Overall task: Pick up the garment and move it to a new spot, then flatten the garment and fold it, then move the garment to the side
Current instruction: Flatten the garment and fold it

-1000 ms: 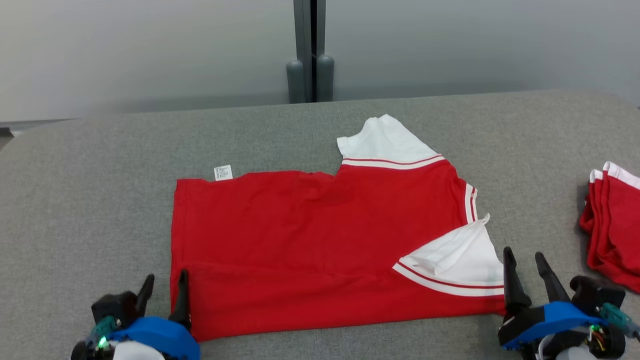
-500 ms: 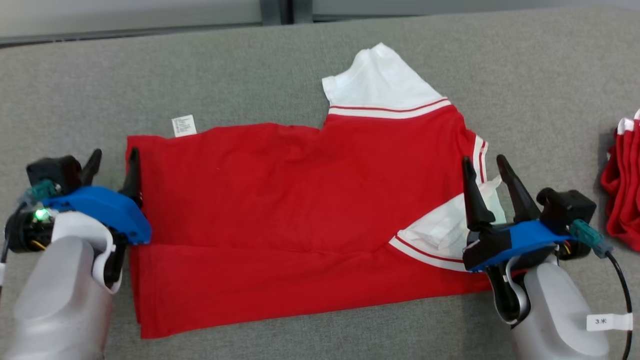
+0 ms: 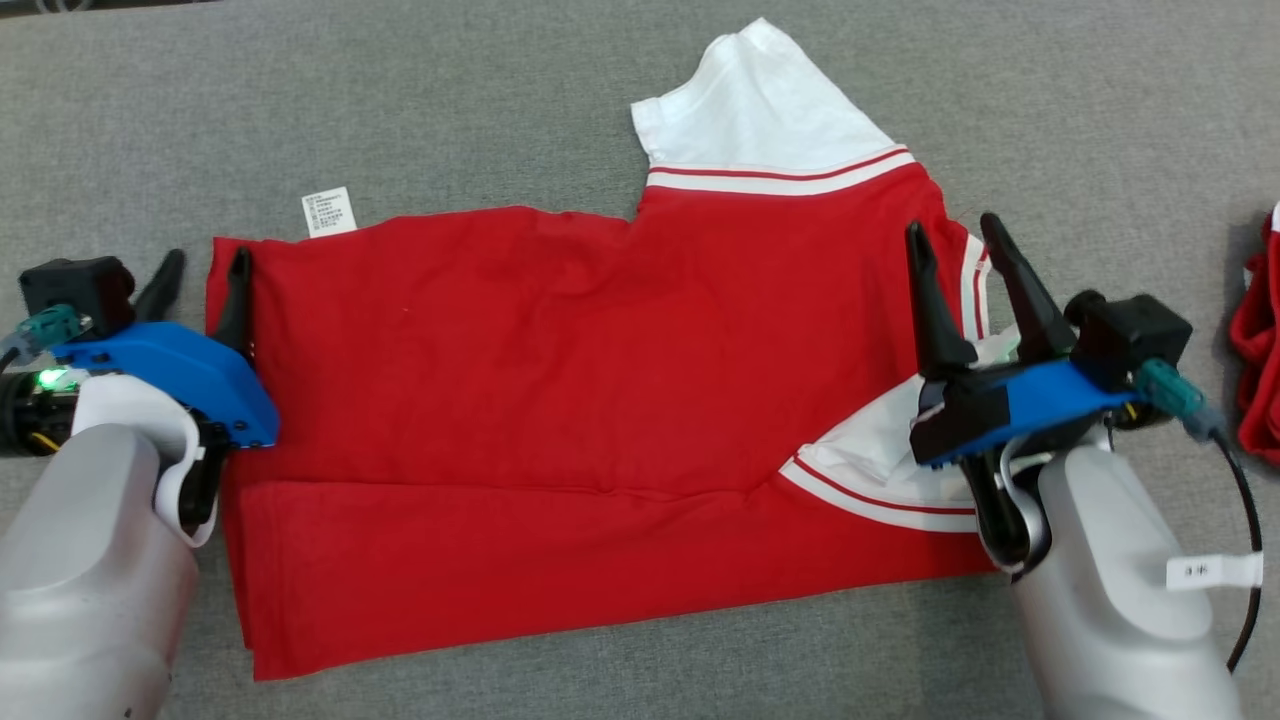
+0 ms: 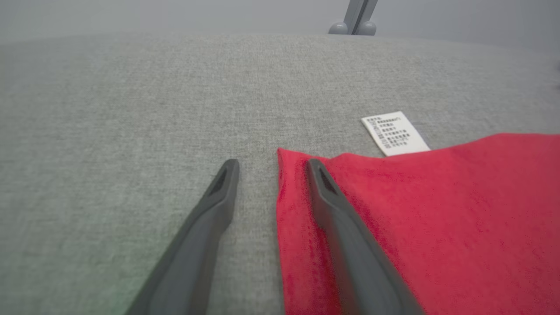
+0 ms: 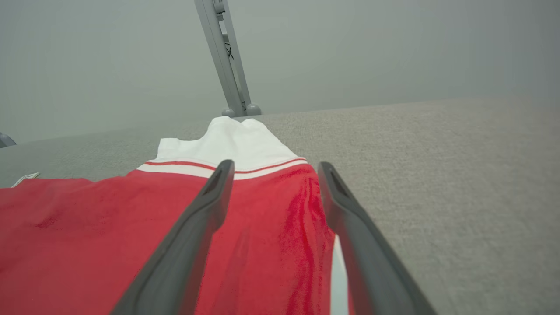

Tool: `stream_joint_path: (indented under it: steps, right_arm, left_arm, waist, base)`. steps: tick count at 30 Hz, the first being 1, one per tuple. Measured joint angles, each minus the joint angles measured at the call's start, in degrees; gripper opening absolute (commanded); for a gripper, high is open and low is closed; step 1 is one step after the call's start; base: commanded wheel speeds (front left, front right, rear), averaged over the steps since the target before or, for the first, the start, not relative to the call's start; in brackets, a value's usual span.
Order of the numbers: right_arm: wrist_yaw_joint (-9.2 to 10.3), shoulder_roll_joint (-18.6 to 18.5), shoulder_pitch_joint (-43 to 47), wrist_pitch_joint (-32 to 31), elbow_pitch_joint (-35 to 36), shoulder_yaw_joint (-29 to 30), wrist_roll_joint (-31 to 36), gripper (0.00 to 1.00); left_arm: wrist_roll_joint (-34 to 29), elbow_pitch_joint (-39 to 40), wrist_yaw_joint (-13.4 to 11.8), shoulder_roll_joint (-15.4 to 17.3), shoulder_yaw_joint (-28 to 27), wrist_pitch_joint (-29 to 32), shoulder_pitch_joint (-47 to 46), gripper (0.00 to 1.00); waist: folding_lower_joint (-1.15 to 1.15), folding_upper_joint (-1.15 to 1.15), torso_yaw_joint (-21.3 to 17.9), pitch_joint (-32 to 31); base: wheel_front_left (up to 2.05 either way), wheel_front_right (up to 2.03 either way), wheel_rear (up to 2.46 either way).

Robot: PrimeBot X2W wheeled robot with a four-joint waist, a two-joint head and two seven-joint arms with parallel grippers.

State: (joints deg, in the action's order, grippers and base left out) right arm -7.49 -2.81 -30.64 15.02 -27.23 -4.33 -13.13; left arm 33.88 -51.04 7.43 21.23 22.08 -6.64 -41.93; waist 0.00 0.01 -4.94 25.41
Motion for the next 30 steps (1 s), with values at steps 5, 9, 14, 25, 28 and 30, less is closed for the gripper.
stream_joint_path:
  steps: [5, 9, 14, 25, 28, 30]
  right_arm:
    - [0.00, 0.00, -6.56, -3.41, -3.46, 2.15, 3.99, 1.00]
    - [0.00, 0.03, -12.91, -8.67, -5.58, 3.54, 7.57, 1.00]
    - [0.00, -0.01, -20.71, -17.00, -8.68, 6.51, 13.03, 1.00]
    - [0.00, 0.08, -30.56, -29.63, -10.80, 15.48, 26.07, 1.00]
    - [0.00, 0.03, -31.79, -31.95, -10.42, 17.46, 28.97, 1.00]
    - [0.00, 0.04, -32.52, -33.19, -9.96, 18.23, 30.47, 1.00]
  left_arm:
    - [3.66, 2.52, 0.00, -0.11, 5.19, -0.04, -0.24, 0.00]
    - [5.08, 3.24, 0.00, 0.31, 8.09, -1.36, -1.49, 0.00]
    - [6.48, 3.74, 0.11, -0.23, 11.10, -4.10, -3.74, 0.00]
    - [10.50, 6.36, 0.18, -3.07, 17.94, -7.77, -8.77, 0.00]
    - [11.62, 7.26, 0.21, -3.39, 19.50, -8.46, -10.04, 0.00]
    - [12.21, 7.86, 0.26, -3.50, 20.34, -8.83, -10.71, 0.00]
  waist:
    - [0.00, 0.00, 1.43, 0.56]
    - [0.00, 0.00, 2.90, 1.77]
    - [0.00, 0.00, 5.32, 3.92]
    - [-0.01, -0.03, 12.05, 10.24]
    - [-0.01, -0.03, 13.65, 12.02]
    - [-0.01, -0.04, 14.57, 13.10]
  base:
    - [0.00, 0.00, 0.00]
    - [0.00, 0.00, 0.00]
    - [0.00, 0.00, 0.00]
    - [0.00, 0.00, 0.00]
    - [0.00, 0.00, 0.00]
    - [0.00, 0.00, 0.00]
